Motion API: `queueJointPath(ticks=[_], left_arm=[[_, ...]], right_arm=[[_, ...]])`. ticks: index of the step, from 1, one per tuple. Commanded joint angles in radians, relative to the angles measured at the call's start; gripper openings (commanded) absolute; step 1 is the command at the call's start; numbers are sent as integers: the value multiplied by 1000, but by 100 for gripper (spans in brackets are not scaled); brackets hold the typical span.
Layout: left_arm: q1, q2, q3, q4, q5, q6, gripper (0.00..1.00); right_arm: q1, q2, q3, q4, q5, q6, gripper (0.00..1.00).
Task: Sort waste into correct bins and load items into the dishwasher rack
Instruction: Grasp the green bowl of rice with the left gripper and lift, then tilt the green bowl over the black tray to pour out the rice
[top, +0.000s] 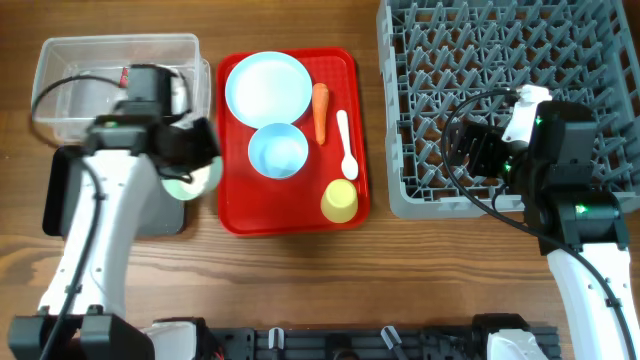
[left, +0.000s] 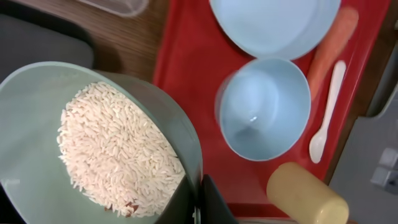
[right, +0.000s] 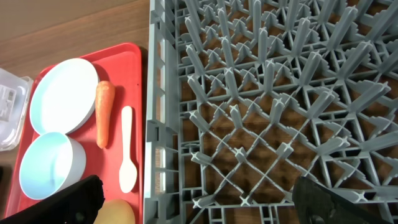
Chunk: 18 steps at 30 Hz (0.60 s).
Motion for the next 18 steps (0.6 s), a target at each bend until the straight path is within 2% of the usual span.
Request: queueJointPath(ticks=[1,9,18], left_arm=[[173,-19,18,3,193,127,4],[501,-6,17,38,534,275,4],[666,77,16,85,763,321,4]], right_arm=[[0,11,18,9,-16,14,99],[0,12,18,9,-8,12,99],[0,12,18,9,-8,12,99]])
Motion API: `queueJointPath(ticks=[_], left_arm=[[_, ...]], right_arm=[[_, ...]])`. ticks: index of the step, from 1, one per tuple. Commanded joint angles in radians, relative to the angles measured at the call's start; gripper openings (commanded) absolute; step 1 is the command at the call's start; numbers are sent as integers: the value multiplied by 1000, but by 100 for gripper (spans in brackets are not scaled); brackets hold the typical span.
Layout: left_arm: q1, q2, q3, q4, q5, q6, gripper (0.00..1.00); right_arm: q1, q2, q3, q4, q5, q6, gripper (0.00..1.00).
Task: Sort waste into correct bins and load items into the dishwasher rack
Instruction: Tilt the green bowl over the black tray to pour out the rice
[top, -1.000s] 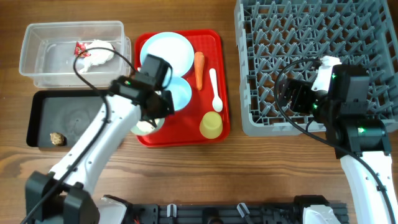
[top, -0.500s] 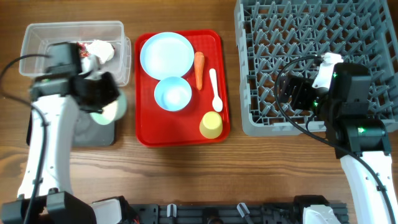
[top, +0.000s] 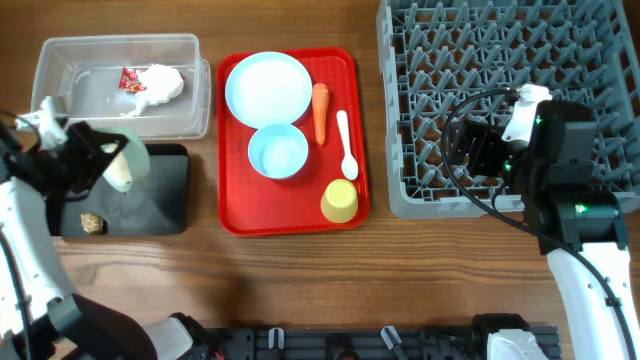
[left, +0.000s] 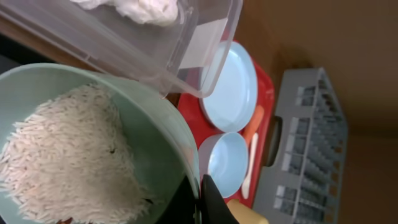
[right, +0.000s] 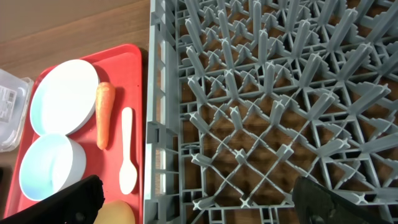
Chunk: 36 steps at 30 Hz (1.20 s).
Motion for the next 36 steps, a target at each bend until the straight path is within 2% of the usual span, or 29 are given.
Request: queueJointPath(ticks=[1,3,8,15,21,32,36], left_arm=[[50,61,16,23,205,65,4],[65,90,16,27,233,69,4],[85,163,16,-15,315,169,4],[92,228,16,-39,352,171,4],[116,237,16,-84,454,172,4],[206,237,16,-145,506,172,4],[266,237,16,-170,576,172,4]], right_arm=[[0,10,18,3,-8,12,99],[0,10,18,2,-8,12,99],[0,10,18,-2,-8,11,100],[0,10,18,-8,-8,11,100],[0,10,18,-8,-8,11,100],[0,10,18,-8,-4,10,100],[0,10,18,-8,-4,11,99]])
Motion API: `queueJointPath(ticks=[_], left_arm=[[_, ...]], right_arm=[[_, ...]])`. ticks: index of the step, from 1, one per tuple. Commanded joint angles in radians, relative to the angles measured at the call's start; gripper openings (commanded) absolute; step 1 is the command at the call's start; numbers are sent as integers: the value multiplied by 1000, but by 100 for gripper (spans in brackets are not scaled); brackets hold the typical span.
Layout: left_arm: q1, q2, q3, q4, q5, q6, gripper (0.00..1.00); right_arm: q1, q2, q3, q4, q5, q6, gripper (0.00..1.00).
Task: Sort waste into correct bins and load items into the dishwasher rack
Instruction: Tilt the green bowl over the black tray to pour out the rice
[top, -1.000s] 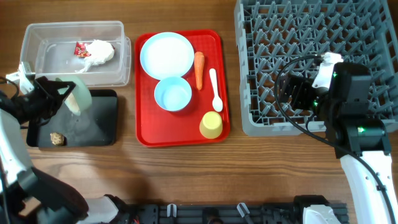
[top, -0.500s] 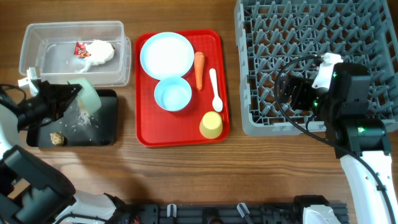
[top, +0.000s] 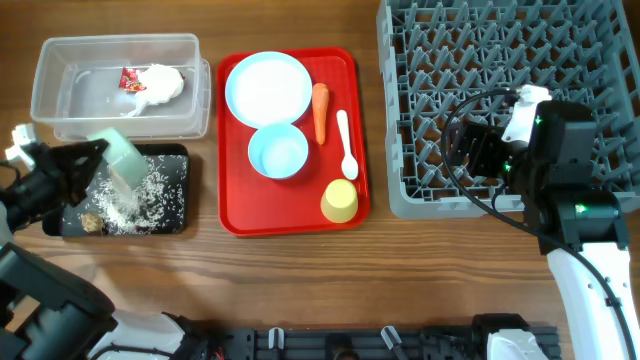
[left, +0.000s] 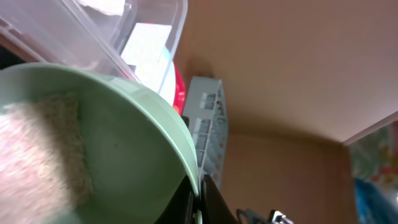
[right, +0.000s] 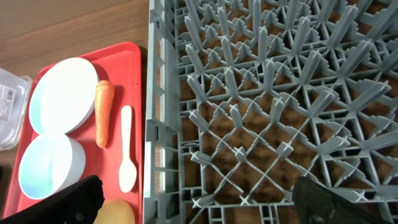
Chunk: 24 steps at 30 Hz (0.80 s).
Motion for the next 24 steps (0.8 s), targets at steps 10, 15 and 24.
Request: queueJointPath(ticks=[10,15,24], left_arm=[[66,5,16,-6,205,16,4],[66,5,16,-7,256,8,4],[66,8,16,39,254,4,4]], right_arm=[[0,10,18,0,-4,11,99],[0,10,18,-1,-4,11,100],[0,10,18,0,-4,11,100]])
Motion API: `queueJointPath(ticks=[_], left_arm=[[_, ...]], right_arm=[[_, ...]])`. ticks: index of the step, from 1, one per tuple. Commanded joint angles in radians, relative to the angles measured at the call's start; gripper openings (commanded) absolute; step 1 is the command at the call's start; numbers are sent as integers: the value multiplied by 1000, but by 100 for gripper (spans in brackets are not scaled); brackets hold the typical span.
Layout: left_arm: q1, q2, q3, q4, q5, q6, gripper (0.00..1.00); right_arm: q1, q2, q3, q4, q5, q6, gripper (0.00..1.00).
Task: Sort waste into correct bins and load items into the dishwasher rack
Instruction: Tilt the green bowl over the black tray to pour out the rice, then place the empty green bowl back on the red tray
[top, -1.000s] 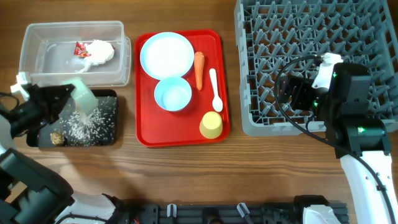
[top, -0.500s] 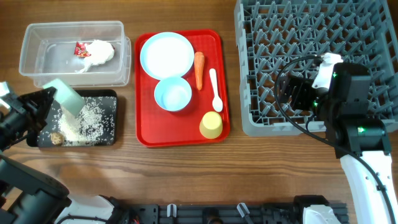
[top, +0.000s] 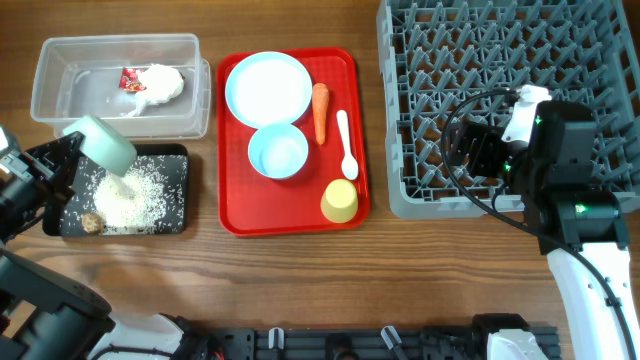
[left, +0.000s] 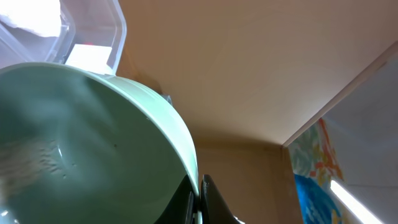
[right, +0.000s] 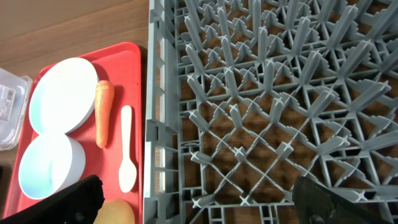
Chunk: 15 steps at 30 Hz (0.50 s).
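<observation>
My left gripper (left: 198, 200) is shut on the rim of a pale green bowl (top: 100, 143), which is tipped steeply over the black tray (top: 172, 222). A heap of white rice (top: 126, 200) lies in that tray. In the left wrist view the green bowl (left: 93, 149) shows only a few grains at its left edge. My right gripper (right: 199, 205) hangs open over the front left corner of the grey dishwasher rack (top: 500, 60), holding nothing. The red tray (top: 235, 218) carries a blue plate (top: 268, 88), a blue bowl (top: 278, 152), a carrot (top: 320, 110), a white spoon (top: 346, 145) and a yellow cup (top: 340, 201).
A clear plastic bin (top: 70, 52) behind the black tray holds crumpled tissue (top: 155, 82) and a small wrapper (top: 131, 78). A small brown scrap (top: 91, 221) lies in the black tray's front left corner. The rack's prongs stand upright across its whole floor.
The green bowl has tipped further and now shows almost no rice inside. The rice in the black tray has gone from a loose scatter to a fuller heap. The right arm has not moved.
My left gripper first held the bowl full of rice beside the red tray. Then it held it, still full, over the black tray's left part. Later the bowl was tilted with rice scattered in the tray, and now it is nearly bare. The right gripper stayed open throughout.
</observation>
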Motion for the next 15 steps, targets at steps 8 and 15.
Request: queueJointPath(ticks=[8,15], left_arm=[[3,14,16,49,19,-27,4],[-12,14,16,19,26,40,4]], right_arm=[[0,10,18,-1,-5,11,100],[0,10,18,0,-5,12,100]])
